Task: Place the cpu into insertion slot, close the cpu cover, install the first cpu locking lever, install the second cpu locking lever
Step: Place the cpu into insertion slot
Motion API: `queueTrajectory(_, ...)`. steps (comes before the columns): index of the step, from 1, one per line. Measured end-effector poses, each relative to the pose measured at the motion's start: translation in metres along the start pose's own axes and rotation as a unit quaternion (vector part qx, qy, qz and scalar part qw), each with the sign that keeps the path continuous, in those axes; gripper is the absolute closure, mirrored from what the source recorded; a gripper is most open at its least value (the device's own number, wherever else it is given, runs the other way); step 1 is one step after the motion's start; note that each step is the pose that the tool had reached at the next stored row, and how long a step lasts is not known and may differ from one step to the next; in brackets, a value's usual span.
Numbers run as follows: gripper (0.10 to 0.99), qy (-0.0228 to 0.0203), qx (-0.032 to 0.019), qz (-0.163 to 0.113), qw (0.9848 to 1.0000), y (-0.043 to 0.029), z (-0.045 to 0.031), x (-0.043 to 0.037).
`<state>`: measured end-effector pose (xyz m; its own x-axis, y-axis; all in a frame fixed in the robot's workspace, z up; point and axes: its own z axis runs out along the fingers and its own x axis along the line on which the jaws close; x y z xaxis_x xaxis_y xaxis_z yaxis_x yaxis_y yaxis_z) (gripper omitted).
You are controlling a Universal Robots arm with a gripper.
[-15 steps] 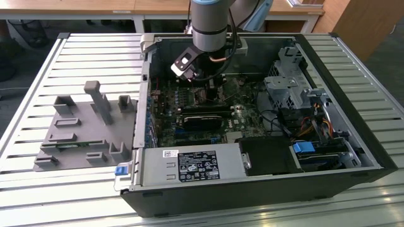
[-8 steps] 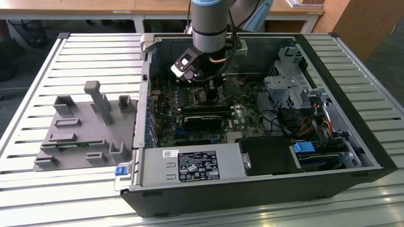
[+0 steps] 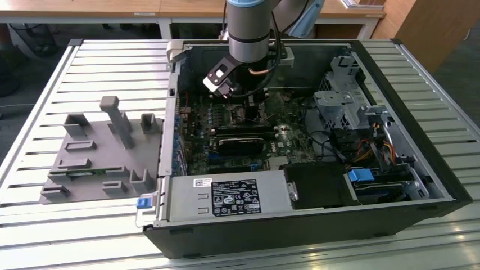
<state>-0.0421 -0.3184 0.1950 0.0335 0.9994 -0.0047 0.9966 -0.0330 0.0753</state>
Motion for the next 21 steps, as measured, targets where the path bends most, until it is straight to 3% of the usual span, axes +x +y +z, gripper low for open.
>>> queueTrajectory(3, 0.541, 0.0001, 0.0, 0.0, 1.0, 0.0, 0.0001, 0.0)
queueTrajectory(4, 0.478, 0.0001, 0.0, 0.0, 1.0, 0.0, 0.0001, 0.0)
queueTrajectory(21, 0.478, 0.0013, 0.0, 0.0, 1.0, -0.0003, 0.0023, 0.0046)
